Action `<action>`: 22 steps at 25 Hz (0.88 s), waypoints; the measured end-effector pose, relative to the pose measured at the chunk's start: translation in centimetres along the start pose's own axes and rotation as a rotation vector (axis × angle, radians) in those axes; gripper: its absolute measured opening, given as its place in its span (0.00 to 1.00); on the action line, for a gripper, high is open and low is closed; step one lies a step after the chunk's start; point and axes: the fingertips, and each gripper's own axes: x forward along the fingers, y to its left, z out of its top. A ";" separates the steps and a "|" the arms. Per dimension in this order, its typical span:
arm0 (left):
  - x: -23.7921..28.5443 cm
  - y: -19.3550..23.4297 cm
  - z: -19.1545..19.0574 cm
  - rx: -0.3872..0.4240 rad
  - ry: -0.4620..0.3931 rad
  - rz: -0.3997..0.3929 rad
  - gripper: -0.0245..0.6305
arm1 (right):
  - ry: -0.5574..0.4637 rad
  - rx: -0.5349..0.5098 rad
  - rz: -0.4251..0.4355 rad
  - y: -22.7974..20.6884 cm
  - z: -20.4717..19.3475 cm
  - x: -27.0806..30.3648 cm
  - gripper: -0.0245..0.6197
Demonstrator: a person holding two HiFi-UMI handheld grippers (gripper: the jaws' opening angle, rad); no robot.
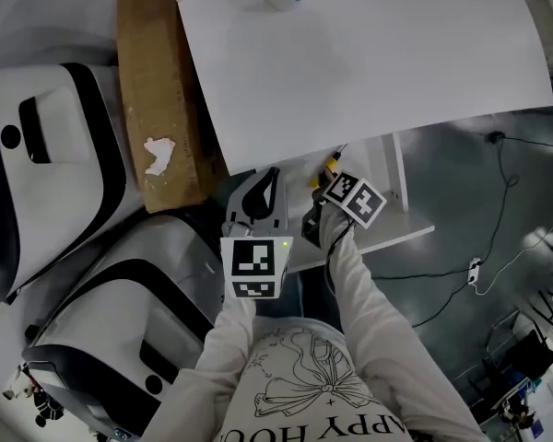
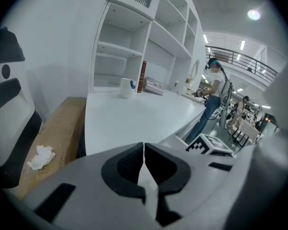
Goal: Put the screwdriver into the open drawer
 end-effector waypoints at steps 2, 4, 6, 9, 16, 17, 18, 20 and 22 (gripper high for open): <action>-0.5 -0.6 0.7 -0.001 -0.016 0.003 0.05 | -0.040 -0.013 0.016 0.4 1.2 -1.9 0.21; -1.2 -1.2 1.7 0.004 -0.035 0.009 0.05 | -0.087 -0.049 0.024 0.9 2.4 -4.2 0.15; -1.9 -1.8 2.7 0.011 -0.056 0.016 0.05 | -0.133 -0.107 0.046 1.8 3.5 -6.8 0.12; -3.2 -2.8 4.3 0.014 -0.093 0.025 0.05 | -0.196 -0.176 0.107 3.7 4.5 -10.9 0.10; -7.1 -4.8 8.6 0.027 -0.208 0.036 0.05 | -0.384 -0.377 0.206 8.3 6.1 -20.5 0.05; -7.8 -5.0 9.2 0.029 -0.226 0.040 0.05 | -0.417 -0.407 0.219 9.0 6.4 -21.8 0.05; -8.4 -5.1 9.9 0.032 -0.244 0.043 0.05 | -0.451 -0.438 0.230 9.7 6.7 -23.2 0.05; -9.9 -5.4 11.2 0.039 -0.279 0.048 0.05 | -0.516 -0.499 0.247 11.0 7.3 -25.9 0.05; -11.3 -5.8 12.3 0.050 -0.313 0.052 0.05 | -0.574 -0.555 0.264 12.1 7.5 -28.4 0.05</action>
